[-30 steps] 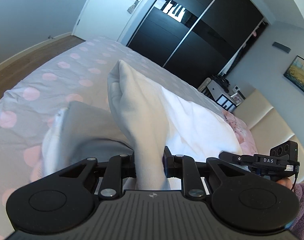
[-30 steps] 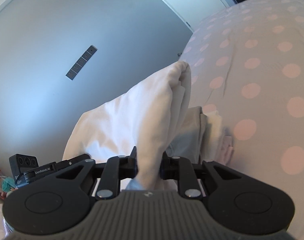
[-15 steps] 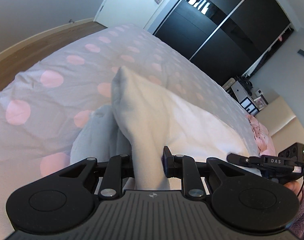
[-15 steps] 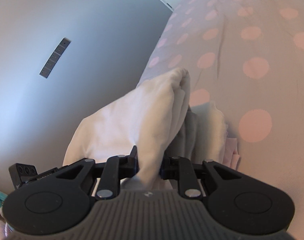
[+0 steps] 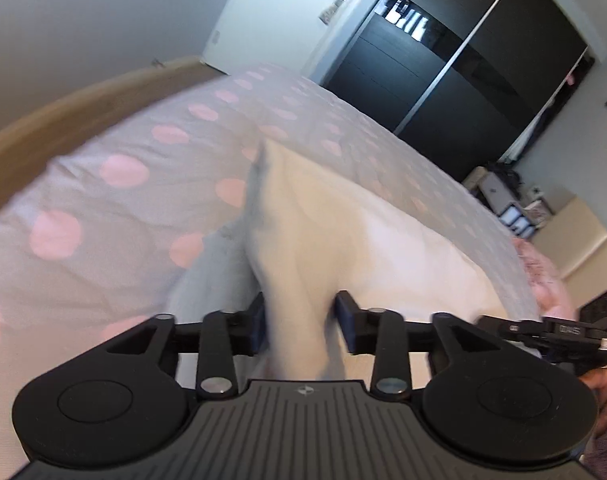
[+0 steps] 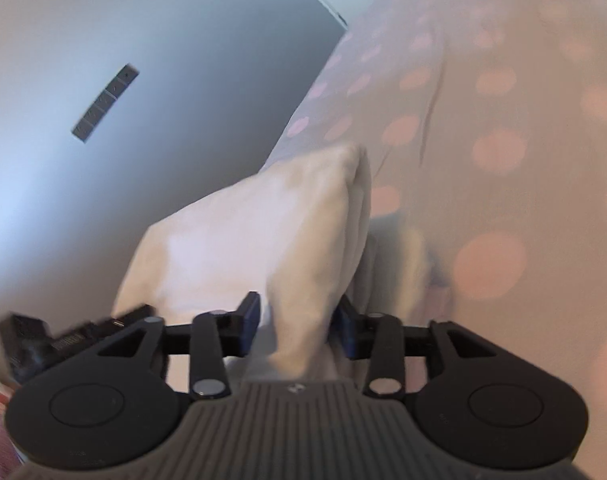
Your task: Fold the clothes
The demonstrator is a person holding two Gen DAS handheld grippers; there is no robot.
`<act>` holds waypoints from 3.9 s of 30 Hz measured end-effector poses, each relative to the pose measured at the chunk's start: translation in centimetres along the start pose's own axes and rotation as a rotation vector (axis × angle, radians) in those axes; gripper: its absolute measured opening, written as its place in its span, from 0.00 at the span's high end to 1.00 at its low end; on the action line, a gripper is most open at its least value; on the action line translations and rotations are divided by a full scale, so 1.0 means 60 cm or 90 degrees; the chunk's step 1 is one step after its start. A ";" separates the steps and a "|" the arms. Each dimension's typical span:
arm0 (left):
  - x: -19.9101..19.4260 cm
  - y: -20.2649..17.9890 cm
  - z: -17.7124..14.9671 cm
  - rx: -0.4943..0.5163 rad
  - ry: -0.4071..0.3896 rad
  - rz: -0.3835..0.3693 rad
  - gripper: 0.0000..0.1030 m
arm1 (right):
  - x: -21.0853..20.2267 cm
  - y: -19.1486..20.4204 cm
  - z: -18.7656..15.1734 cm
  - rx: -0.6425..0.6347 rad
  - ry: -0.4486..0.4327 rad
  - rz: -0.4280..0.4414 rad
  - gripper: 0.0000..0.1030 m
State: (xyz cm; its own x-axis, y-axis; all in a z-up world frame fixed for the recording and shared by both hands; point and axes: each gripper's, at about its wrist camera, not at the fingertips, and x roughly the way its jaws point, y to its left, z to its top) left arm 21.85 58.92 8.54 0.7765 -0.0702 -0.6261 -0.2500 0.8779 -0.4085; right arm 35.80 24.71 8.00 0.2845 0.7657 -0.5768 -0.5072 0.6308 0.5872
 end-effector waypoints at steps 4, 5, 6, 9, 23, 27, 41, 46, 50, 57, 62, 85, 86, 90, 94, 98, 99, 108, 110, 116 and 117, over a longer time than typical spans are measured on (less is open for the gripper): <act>-0.074 -0.017 0.018 0.018 -0.094 0.035 0.61 | -0.046 0.008 0.019 -0.075 -0.066 -0.064 0.56; -0.084 -0.030 0.021 0.041 -0.119 0.036 0.69 | -0.052 0.012 0.023 -0.091 -0.078 -0.071 0.63; -0.088 -0.047 0.024 0.064 -0.134 0.036 0.76 | -0.052 0.018 0.027 -0.109 -0.082 -0.069 0.65; -0.067 -0.093 0.029 0.116 -0.141 0.039 0.86 | -0.033 0.047 0.032 -0.170 -0.081 -0.074 0.68; 0.090 -0.016 -0.006 0.069 -0.036 0.133 1.00 | 0.106 0.079 0.017 -0.253 -0.038 -0.136 0.67; 0.099 0.004 -0.010 0.041 -0.037 0.124 1.00 | 0.120 0.086 0.017 -0.265 -0.032 -0.155 0.67; -0.091 -0.082 -0.079 0.176 -0.158 0.119 0.97 | -0.078 0.127 -0.096 -0.355 -0.153 -0.112 0.67; -0.063 -0.072 -0.125 0.180 -0.094 0.130 0.97 | -0.068 0.119 -0.165 -0.385 -0.160 -0.118 0.62; -0.030 -0.045 -0.133 0.134 -0.076 0.129 0.98 | -0.030 0.091 -0.191 -0.383 -0.152 -0.132 0.60; -0.033 -0.042 -0.143 0.127 -0.075 0.132 0.98 | -0.026 0.070 -0.182 -0.357 -0.127 -0.128 0.59; -0.081 -0.092 -0.149 0.155 -0.084 0.155 0.97 | -0.076 0.087 -0.180 -0.353 -0.129 -0.138 0.50; -0.268 -0.444 -0.356 0.251 -0.011 0.159 0.55 | -0.481 0.067 -0.323 -0.361 -0.094 -0.171 0.26; -0.270 -0.459 -0.370 0.259 -0.011 0.153 0.53 | -0.500 0.058 -0.334 -0.358 -0.096 -0.175 0.26; -0.279 -0.517 -0.425 0.257 -0.009 0.106 0.50 | -0.572 0.020 -0.384 -0.342 -0.108 -0.206 0.25; -0.292 -0.588 -0.492 0.278 -0.029 0.061 0.41 | -0.634 -0.021 -0.450 -0.313 -0.126 -0.238 0.18; -0.285 -0.639 -0.560 0.255 -0.033 0.026 0.36 | -0.680 -0.053 -0.527 -0.277 -0.147 -0.268 0.16; -0.279 -0.649 -0.576 0.250 -0.032 0.021 0.34 | -0.688 -0.060 -0.545 -0.270 -0.154 -0.277 0.16; -0.236 -0.742 -0.711 0.298 -0.049 0.002 0.28 | -0.725 -0.144 -0.679 -0.211 -0.152 -0.390 0.13; -0.230 -0.757 -0.740 0.316 -0.048 -0.001 0.27 | -0.729 -0.165 -0.701 -0.197 -0.138 -0.409 0.12; -0.195 -0.769 -0.792 0.331 -0.014 -0.015 0.27 | -0.731 -0.207 -0.713 -0.152 -0.149 -0.435 0.04; -0.187 -0.769 -0.794 0.329 -0.006 -0.002 0.27 | -0.729 -0.212 -0.711 -0.150 -0.157 -0.443 0.03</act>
State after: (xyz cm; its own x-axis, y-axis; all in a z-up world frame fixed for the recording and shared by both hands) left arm -2.90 -3.36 2.74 0.7828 -0.0706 -0.6183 0.0686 0.9973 -0.0270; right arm -4.92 -22.19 1.52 0.7599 0.2265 -0.6093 -0.2976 0.9545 -0.0164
